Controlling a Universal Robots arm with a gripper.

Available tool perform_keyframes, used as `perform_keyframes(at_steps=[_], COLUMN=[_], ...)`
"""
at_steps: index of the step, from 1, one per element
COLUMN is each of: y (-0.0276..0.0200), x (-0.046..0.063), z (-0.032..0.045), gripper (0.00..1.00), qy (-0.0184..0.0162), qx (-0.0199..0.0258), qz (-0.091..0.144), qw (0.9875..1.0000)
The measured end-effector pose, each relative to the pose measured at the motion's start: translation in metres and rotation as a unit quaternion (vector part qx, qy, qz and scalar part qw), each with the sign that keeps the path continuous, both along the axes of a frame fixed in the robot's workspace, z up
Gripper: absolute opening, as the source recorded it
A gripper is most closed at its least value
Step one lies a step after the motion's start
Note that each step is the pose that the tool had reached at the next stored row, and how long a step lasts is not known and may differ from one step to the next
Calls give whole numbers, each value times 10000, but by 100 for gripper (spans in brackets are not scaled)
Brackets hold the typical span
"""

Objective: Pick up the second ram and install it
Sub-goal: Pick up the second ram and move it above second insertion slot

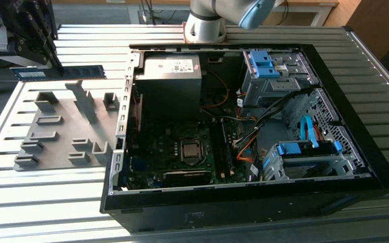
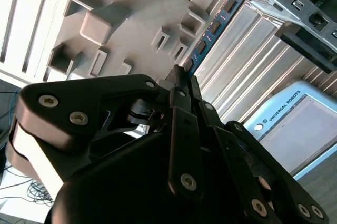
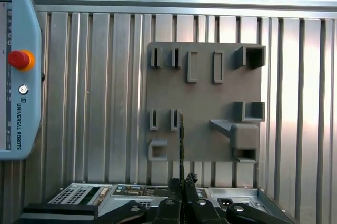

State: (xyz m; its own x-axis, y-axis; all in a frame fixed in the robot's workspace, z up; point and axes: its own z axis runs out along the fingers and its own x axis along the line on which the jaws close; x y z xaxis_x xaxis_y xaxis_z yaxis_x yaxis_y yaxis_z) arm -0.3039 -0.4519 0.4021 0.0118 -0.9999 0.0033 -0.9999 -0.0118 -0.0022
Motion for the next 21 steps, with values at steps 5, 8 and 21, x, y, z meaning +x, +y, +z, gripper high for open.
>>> perform_keyframes(at_steps=[5,8,21], y=[0,0,0], x=[46,74,197], z=[-1,0,0], gripper=[14,14,14], qy=[0,0,0], qx=[0,0,0], qz=[0,0,0], qw=[10000,10000,10000])
